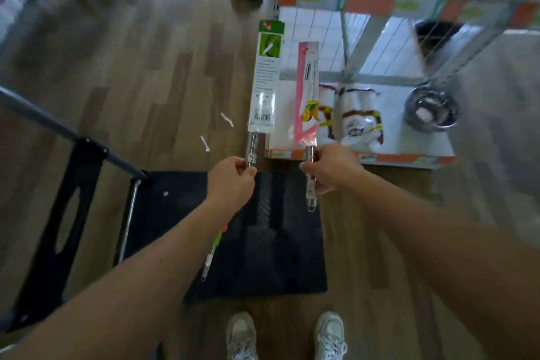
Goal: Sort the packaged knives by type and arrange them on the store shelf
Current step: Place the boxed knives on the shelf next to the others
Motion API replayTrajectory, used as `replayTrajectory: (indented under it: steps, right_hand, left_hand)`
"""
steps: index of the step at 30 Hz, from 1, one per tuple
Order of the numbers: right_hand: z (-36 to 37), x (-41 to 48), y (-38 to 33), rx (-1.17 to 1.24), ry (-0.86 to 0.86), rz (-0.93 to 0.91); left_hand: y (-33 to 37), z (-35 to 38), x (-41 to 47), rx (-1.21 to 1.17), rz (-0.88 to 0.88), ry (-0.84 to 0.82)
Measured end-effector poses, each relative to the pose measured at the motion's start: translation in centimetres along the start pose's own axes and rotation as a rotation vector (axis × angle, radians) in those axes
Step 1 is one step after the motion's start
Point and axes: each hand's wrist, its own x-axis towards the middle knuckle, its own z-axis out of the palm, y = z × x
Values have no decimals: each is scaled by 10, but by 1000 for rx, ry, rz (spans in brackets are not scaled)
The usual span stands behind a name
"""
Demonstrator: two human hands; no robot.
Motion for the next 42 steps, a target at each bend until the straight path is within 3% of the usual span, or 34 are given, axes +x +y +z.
replayTrajectory:
  steps: [5,17,32,42]
  right_hand:
    - [-103,-74,-22,22,91,-44]
    - [-278,-180,-32,138,348,-54]
    - [-408,-223,48,198,425,-128]
    - [-452,-225,41,242,461,-165]
  left_hand:
    - [99,-34,-47,-91,99,-83]
    - [302,-88,-118,-7,363,-64]
    - [432,4,-192,-134,403,-42]
    - [476,-2,-187,-133,439,-89]
